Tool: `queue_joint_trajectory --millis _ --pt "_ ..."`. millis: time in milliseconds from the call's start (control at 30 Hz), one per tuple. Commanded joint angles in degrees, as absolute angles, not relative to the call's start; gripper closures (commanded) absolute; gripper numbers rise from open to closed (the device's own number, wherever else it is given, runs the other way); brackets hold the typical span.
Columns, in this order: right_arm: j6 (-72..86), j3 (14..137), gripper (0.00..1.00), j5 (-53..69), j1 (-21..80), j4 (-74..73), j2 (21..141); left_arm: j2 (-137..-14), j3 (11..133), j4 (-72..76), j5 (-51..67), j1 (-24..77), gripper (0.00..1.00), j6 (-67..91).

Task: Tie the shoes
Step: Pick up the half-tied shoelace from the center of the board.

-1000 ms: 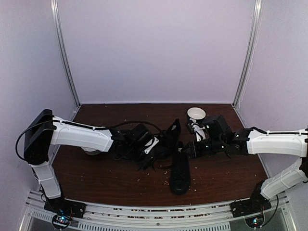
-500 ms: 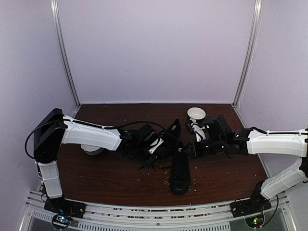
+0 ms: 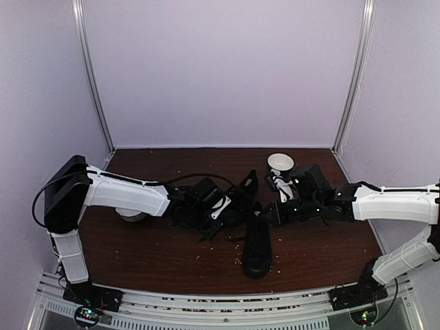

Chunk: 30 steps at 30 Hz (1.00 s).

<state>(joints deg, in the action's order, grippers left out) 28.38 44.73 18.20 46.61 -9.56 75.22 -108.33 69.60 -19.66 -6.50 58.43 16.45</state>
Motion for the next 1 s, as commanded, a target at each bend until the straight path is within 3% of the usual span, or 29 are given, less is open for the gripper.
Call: queue_joint_trajectory --millis 0,267,433,700,967 --pt "27.45 45.9 1.0 18.78 46.48 -8.5 76.04 -101.27 66.15 -15.68 -6.64 58.67 1.0 16.64" --pt "27.33 46.29 1.0 19.48 46.37 -7.98 76.46 -99.81 68.64 -21.02 -6.9 69.44 1.0 4.8" --pt "26.66 47.05 1.0 19.25 46.03 -9.35 76.05 -101.64 73.88 -22.43 -0.36 72.34 1.0 -0.9" --pt "24.72 48.49 1.0 22.65 45.3 -12.2 74.36 -101.66 74.47 -21.65 5.68 72.02 1.0 -3.97" --pt "23.96 49.39 1.0 24.75 44.4 -13.67 75.11 -102.16 70.59 -21.21 9.87 64.46 1.0 3.19"
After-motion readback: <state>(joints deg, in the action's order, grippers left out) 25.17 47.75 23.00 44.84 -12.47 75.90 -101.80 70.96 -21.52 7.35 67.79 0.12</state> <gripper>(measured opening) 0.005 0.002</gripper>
